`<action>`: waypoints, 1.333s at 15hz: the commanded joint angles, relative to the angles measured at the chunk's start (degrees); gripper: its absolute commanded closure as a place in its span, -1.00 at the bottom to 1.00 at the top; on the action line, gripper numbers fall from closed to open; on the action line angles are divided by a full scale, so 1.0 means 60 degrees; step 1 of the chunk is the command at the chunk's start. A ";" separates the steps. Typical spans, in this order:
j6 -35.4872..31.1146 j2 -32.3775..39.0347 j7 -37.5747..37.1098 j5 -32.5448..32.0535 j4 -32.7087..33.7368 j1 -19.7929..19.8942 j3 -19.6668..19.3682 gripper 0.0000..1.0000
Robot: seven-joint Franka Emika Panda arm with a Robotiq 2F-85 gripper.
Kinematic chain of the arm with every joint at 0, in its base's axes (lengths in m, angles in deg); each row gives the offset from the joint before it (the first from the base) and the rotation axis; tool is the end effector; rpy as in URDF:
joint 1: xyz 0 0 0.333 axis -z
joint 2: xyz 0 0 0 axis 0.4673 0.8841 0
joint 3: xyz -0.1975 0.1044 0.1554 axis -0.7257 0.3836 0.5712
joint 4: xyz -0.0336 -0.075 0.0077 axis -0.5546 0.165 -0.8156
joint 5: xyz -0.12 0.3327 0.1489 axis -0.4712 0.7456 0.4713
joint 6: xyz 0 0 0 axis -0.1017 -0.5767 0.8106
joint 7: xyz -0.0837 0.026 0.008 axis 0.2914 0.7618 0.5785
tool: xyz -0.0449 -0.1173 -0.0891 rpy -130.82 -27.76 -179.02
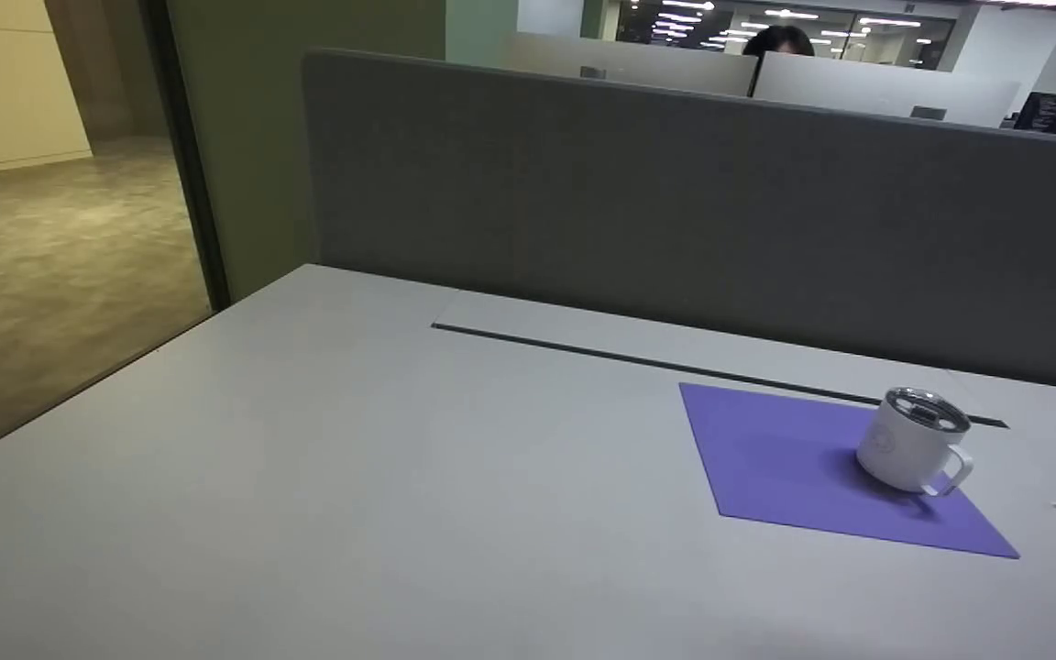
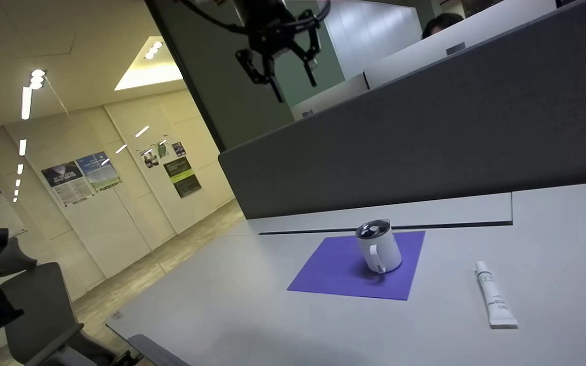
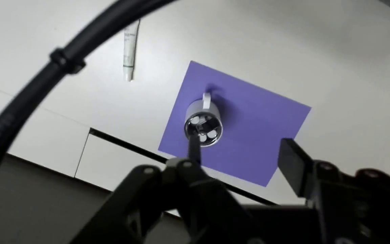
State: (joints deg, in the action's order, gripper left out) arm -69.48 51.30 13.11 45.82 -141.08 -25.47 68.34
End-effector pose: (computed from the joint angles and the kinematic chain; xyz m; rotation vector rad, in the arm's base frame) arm 0.5163 -0.1637 0.4038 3.0594 0.6481 0.1036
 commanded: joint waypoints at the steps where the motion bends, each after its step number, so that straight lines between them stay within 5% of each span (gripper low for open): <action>1: -0.1022 0.1544 -0.0194 0.0268 0.0816 0.0355 0.0482 0.38; 5: -0.1758 0.2597 -0.0614 -0.0204 0.0938 0.0561 0.0961 0.90; 6: -0.1765 0.2152 -0.0206 -0.0002 0.0520 0.0691 0.1063 0.56; 9: -0.1921 0.2611 -0.0353 -0.0123 0.0664 0.0749 0.1197 0.89; 20: -0.1914 0.2603 -0.0363 -0.0131 0.0765 0.0777 0.1192 0.97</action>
State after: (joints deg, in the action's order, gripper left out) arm -81.09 66.98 11.31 45.58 -136.58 -22.75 73.43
